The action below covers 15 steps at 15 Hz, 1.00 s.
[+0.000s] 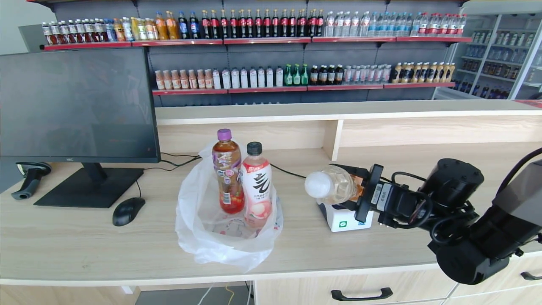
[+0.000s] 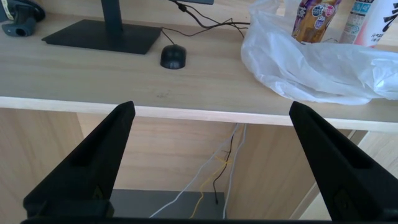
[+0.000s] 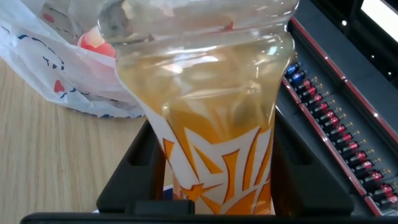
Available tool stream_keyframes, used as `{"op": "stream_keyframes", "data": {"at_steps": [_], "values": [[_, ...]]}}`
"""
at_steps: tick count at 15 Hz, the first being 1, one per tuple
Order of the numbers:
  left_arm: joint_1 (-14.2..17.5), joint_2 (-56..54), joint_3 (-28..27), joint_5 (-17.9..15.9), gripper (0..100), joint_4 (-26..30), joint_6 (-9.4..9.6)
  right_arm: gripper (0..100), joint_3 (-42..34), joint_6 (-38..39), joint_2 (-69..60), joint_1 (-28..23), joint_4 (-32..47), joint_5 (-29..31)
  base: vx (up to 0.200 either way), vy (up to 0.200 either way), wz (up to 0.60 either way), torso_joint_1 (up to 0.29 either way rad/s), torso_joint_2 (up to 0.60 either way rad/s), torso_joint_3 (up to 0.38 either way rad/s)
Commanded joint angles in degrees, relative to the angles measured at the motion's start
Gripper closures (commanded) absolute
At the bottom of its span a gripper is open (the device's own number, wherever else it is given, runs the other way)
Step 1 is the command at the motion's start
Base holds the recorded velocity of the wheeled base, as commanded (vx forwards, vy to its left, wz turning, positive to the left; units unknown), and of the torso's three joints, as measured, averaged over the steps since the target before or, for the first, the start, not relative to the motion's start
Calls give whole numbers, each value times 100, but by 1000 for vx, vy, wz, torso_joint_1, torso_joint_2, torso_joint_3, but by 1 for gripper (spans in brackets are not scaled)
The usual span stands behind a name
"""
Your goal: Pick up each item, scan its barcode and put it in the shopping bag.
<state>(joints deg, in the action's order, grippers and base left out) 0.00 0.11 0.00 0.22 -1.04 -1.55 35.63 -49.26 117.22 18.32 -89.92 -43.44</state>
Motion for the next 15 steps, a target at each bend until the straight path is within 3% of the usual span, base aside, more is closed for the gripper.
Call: {"op": "stream_keyframes", "data": {"at_steps": [1,5,11,15], "values": [[0,-2,0,4,0,-2,-12,100,67,39,-33,154,-8,2,0,0,0,0,0,0],[0,-2,0,4,0,16,-21,100,102,373,-332,242,-8,142,0,0,0,0,0,0],[0,-2,0,-4,0,16,-12,100,-118,1411,-1149,251,-8,1065,0,0,0,0,0,0],[0,-2,0,4,0,25,-3,100,-294,3265,-1923,470,-8,3043,0,0,0,0,0,0]]}}
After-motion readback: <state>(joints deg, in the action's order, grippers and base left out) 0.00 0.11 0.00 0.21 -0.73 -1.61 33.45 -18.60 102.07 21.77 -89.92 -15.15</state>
